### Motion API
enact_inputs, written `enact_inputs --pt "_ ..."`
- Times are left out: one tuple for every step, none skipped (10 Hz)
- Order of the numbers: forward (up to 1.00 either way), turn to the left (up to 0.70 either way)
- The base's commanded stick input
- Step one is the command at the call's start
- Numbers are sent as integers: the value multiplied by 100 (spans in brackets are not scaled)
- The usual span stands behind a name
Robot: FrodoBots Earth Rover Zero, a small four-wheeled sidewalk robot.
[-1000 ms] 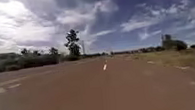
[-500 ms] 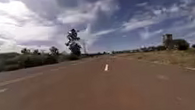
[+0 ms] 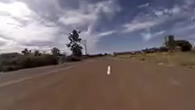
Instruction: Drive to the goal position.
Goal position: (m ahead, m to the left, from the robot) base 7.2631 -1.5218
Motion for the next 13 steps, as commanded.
enact_inputs --pt "100 0" --pt "100 0" --pt "100 0" --pt "100 0" --pt "100 0" --pt "100 0" --pt "100 0" --pt "100 0" --pt "100 -1" --pt "100 -3" --pt "100 -6" --pt "100 -8" --pt "100 -40"
